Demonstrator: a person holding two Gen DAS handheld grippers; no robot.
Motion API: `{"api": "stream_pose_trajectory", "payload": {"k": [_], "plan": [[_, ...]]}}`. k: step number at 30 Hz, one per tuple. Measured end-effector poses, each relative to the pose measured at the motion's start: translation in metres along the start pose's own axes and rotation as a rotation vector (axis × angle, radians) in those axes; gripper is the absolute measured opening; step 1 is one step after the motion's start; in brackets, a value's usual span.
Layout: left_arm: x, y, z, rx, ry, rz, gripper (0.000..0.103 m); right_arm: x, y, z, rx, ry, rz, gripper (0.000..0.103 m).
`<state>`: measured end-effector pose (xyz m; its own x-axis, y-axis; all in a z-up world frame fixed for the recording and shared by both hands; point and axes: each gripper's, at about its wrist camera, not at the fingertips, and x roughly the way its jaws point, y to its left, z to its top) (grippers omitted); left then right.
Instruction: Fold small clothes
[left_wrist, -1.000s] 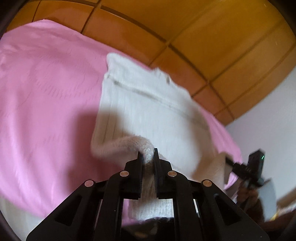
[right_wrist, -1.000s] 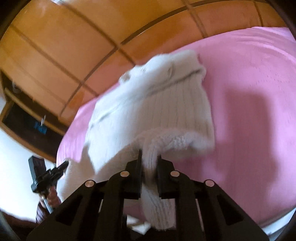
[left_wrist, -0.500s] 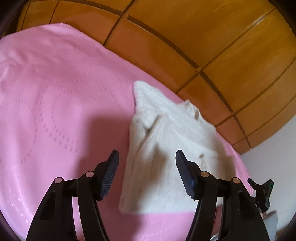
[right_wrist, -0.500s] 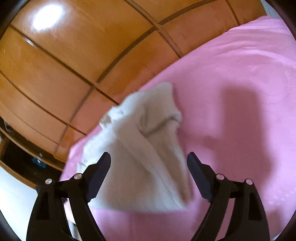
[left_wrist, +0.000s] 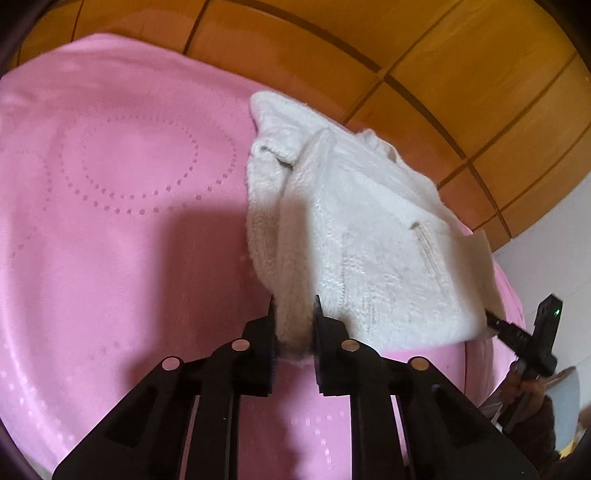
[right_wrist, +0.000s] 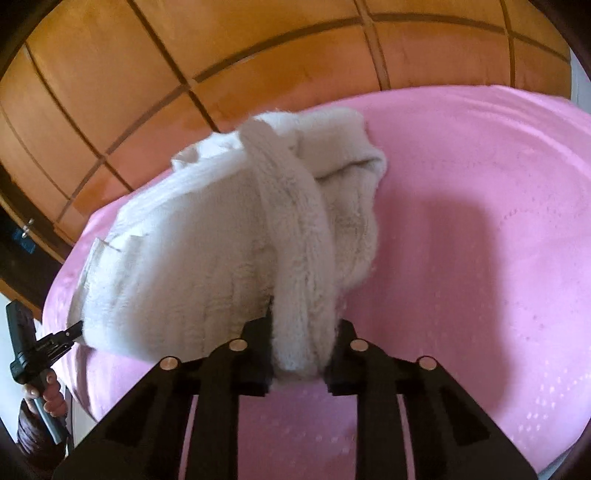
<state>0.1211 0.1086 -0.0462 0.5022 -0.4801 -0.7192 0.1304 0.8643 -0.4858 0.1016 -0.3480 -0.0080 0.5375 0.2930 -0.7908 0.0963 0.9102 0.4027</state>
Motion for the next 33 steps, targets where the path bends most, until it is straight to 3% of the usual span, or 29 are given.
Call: {"api": "stream_pose_trajectory", "payload": {"k": [6, 12, 16, 17, 19, 20, 24, 28, 30, 31, 32, 33], "plan": [[-0.028, 0.004, -0.023, -0.012, 0.0, -0.026, 0.011, -0.042, -0.002, -0.013, 0.022, -0.004, 0.074, 0.014], [-0.056, 0.008, -0.063, -0.039, 0.046, -0.046, 0.011, -0.071, -0.008, -0.049, -0.009, 0.084, 0.066, 0.014], [-0.063, 0.002, -0.087, -0.016, 0.097, -0.012, 0.015, -0.075, -0.016, -0.071, -0.013, 0.144, 0.052, 0.017], [-0.068, -0.001, -0.086, -0.003, 0.08, -0.002, 0.016, -0.076, -0.016, -0.072, -0.02, 0.15, 0.047, 0.024], [-0.073, -0.002, -0.079, 0.003, 0.046, 0.01, 0.041, -0.078, -0.015, -0.065, -0.046, 0.125, 0.0, 0.037], [-0.076, -0.005, -0.072, 0.016, 0.021, 0.011, 0.046, -0.081, -0.014, -0.059, -0.053, 0.102, -0.004, 0.043], [-0.069, -0.018, -0.045, 0.095, -0.031, 0.045, 0.049, -0.077, 0.006, -0.029, -0.133, 0.0, -0.05, 0.048], [-0.042, -0.025, -0.022, 0.143, -0.021, 0.077, 0.049, -0.05, 0.029, -0.013, -0.245, -0.018, -0.113, 0.053], [-0.031, -0.027, -0.015, 0.153, -0.007, 0.061, 0.049, -0.033, 0.036, -0.007, -0.266, -0.005, -0.147, 0.051], [-0.028, -0.028, -0.013, 0.158, -0.016, 0.068, 0.049, -0.027, 0.036, -0.006, -0.272, -0.003, -0.16, 0.039], [-0.025, -0.029, -0.013, 0.164, -0.016, 0.066, 0.047, -0.023, 0.036, -0.006, -0.271, 0.003, -0.161, 0.022], [-0.02, -0.032, -0.012, 0.176, -0.006, 0.043, 0.04, -0.019, 0.035, -0.006, -0.27, 0.019, -0.154, 0.015]]}}
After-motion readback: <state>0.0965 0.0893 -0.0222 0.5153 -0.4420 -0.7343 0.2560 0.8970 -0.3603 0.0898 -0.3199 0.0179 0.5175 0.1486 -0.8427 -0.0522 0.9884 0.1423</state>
